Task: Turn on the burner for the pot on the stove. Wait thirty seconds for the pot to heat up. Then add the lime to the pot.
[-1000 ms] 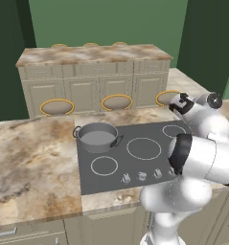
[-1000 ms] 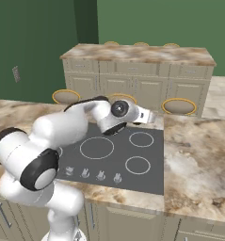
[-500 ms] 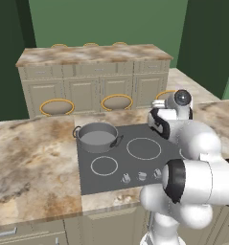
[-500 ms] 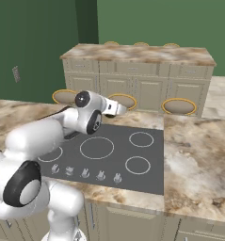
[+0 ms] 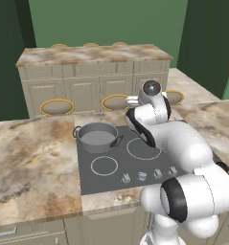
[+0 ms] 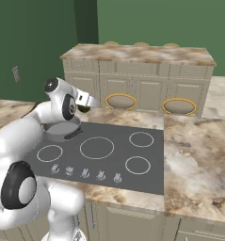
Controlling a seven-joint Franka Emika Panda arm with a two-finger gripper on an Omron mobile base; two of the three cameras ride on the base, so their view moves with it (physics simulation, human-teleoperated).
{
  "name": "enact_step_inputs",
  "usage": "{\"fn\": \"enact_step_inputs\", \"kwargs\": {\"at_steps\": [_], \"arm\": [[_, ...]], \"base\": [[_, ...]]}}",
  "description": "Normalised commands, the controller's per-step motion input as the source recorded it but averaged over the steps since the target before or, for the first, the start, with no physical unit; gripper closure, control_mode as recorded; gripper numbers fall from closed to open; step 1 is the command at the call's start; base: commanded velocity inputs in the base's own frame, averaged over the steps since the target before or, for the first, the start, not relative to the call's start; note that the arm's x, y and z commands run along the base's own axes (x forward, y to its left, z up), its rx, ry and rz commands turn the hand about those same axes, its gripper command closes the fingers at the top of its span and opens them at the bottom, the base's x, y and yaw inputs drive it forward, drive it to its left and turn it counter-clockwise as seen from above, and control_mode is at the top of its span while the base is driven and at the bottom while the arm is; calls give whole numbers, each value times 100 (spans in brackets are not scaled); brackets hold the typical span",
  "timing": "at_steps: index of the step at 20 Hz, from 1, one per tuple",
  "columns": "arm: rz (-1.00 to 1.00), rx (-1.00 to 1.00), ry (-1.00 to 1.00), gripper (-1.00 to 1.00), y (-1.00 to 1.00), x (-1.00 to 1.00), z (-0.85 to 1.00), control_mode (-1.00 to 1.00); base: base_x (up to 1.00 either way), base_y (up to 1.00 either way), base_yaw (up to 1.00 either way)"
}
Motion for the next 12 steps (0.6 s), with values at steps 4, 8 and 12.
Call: {"fn": "enact_step_inputs", "kwargs": {"at_steps": [4,8,12], "arm": [[3,10,27,100,74,0,20,-100],[6,18,16,100,33,0,-16,-100],[3,20,15,100,49,0,-38,-100]], "base": [[0,0,0],[0,0,0],[0,0,0]]}}
